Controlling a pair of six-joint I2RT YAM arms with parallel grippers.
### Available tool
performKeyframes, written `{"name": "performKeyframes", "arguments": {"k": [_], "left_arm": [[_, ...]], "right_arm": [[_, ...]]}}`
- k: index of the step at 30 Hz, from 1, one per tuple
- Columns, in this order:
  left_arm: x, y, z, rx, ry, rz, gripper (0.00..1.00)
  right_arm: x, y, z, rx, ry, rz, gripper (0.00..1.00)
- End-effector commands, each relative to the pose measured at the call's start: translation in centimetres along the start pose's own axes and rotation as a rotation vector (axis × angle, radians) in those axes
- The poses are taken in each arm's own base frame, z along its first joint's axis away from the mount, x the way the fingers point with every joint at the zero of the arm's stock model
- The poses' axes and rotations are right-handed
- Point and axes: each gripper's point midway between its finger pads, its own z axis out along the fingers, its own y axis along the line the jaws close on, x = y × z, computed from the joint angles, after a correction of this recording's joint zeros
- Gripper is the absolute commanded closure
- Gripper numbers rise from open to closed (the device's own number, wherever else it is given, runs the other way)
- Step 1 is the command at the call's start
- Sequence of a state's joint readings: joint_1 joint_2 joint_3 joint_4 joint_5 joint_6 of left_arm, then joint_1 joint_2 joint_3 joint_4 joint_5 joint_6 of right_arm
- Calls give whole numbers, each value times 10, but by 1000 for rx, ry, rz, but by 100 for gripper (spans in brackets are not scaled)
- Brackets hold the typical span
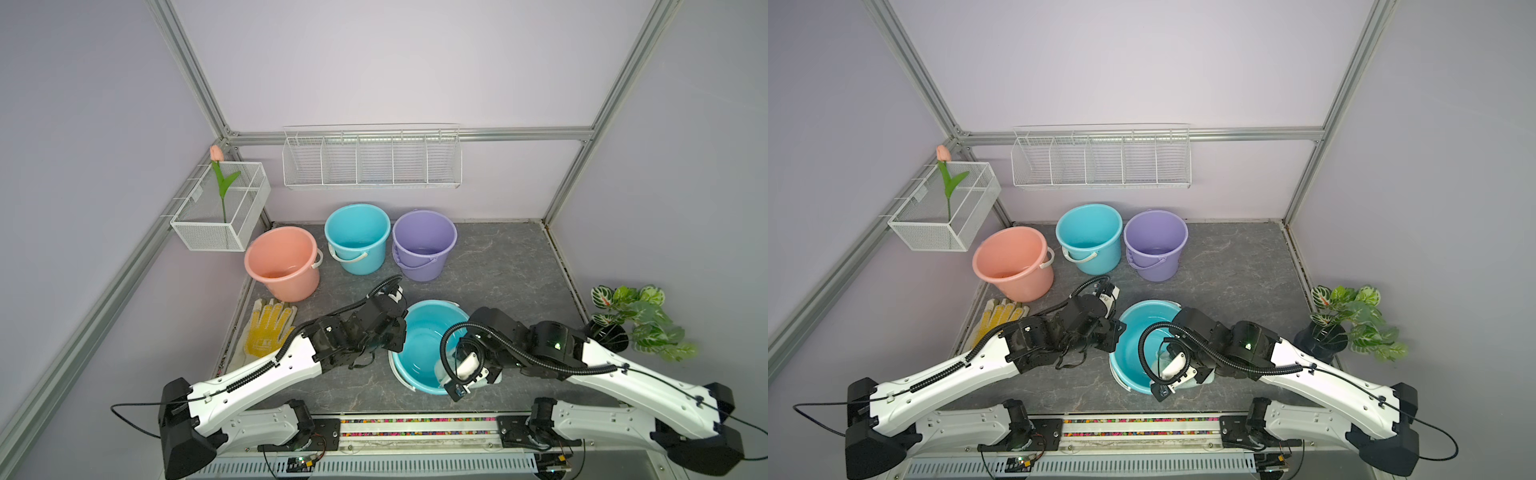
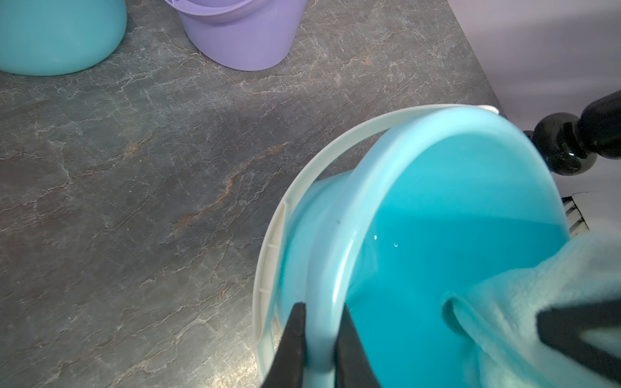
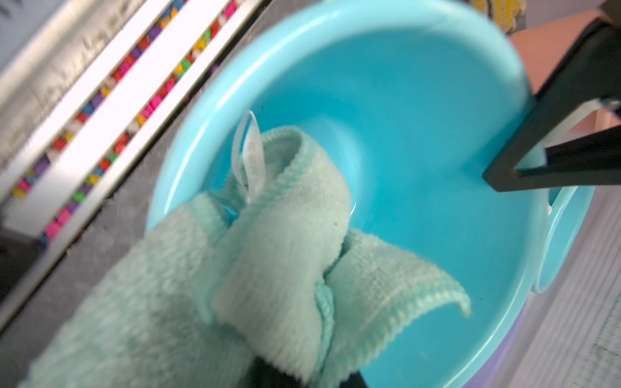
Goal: Wipe the inside of the bucket with a cloth
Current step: Wipe the dirt from the inside of the bucket, then place the bucket at the center of the board.
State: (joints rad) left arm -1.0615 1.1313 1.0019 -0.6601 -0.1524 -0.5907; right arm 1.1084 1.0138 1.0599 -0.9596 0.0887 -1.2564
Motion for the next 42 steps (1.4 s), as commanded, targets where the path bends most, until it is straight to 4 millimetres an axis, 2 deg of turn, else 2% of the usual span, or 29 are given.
{"name": "performKeyframes", "arguments": {"k": [1, 4, 6, 9, 12, 15, 21, 26, 31, 37, 42], "left_arm": [[-11, -5, -5, 24, -57, -37, 100], [-12, -1, -2, 4, -60, -67, 100], [-13, 3, 1, -8, -60, -100, 100], [-16, 9, 6, -15, -56, -143, 100], [-24, 11, 13, -4, -54, -179, 100], [-33, 9, 24, 20, -43, -210, 100], [-63, -15, 50, 53, -22, -207, 100], [-102, -38, 79, 59, -17, -204, 100], [-146, -60, 122, 87, 5, -216, 100], [-191, -92, 173, 188, -3, -204, 100], [-213, -108, 204, 229, -24, -200, 100]], "right_arm": [[-47, -12, -3, 43, -281, 259, 93], [-60, -43, -10, 178, -403, 431, 93], [-55, -69, -20, 317, -443, 582, 93], [-24, -100, -37, 551, -417, 823, 93], [24, -125, -74, 833, -313, 1037, 93], [65, -138, -120, 1077, -181, 1172, 93], [108, -145, -166, 1288, 74, 1279, 93], [119, -145, -188, 1355, 127, 1337, 93], [126, -141, -219, 1439, 116, 1393, 93], [128, -135, -228, 1440, 107, 1418, 93], [133, -126, -237, 1461, 136, 1430, 93]]}}
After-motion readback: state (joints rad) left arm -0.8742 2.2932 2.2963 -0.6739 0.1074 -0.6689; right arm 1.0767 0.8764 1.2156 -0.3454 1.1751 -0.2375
